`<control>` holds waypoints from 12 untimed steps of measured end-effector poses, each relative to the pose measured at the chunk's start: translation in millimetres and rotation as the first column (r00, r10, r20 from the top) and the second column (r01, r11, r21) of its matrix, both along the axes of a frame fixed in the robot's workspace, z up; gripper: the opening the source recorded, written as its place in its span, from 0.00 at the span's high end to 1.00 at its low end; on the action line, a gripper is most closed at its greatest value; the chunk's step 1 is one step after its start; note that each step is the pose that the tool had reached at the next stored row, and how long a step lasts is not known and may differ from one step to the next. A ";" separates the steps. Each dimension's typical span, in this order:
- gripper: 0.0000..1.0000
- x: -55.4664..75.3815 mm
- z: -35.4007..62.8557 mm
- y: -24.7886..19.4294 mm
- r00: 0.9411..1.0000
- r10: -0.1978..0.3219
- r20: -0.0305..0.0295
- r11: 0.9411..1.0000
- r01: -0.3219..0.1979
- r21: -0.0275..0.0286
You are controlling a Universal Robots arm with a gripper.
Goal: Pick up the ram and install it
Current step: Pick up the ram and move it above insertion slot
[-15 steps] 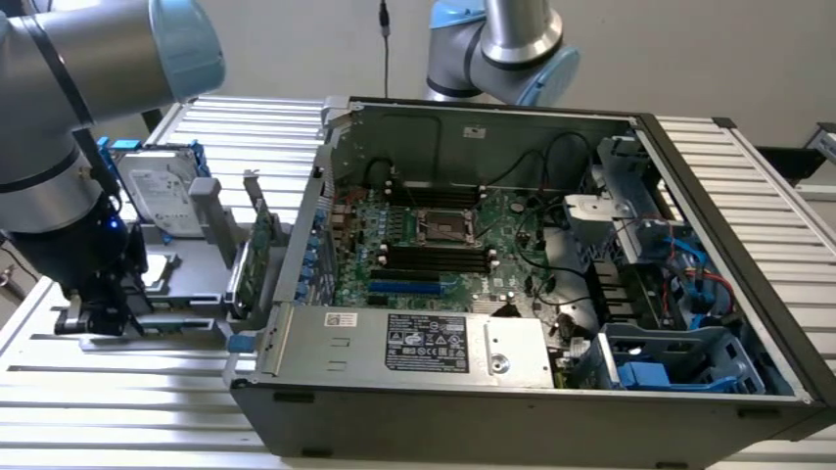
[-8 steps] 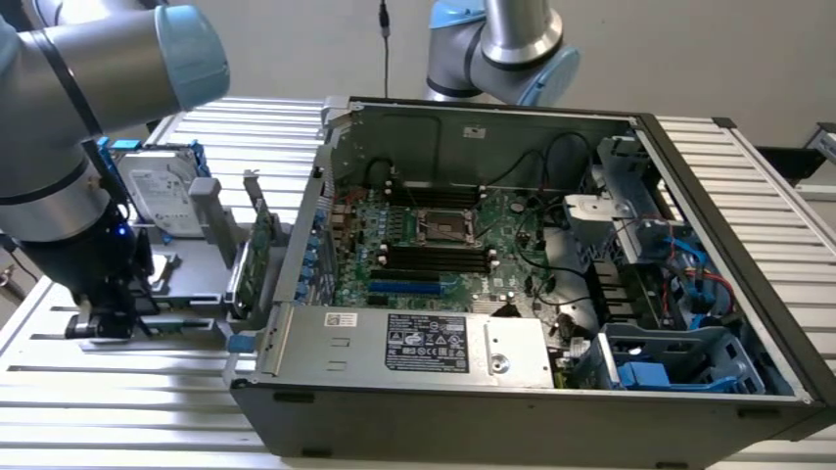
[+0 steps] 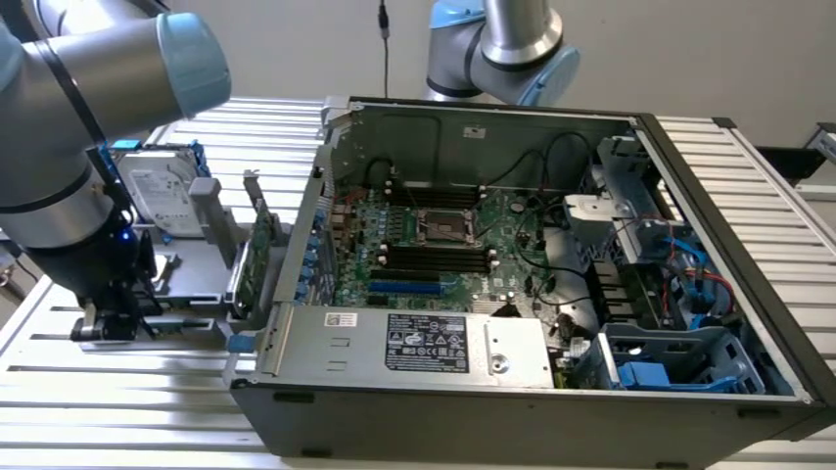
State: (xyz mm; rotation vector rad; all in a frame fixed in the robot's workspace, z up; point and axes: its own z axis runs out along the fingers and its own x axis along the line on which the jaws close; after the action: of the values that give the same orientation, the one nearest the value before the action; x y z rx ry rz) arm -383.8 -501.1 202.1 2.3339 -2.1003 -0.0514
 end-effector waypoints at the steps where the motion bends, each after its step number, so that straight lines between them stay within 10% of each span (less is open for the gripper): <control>1: 0.62 0.0 -0.4 0.0 1.000 0.000 -0.001 1.000 0.000 0.000; 12: 0.62 0.0 -6.8 0.0 1.000 -0.001 -0.007 1.000 0.001 0.011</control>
State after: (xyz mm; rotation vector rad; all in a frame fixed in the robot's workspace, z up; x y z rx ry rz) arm -383.8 -501.1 195.3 2.3353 -2.1039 -0.0712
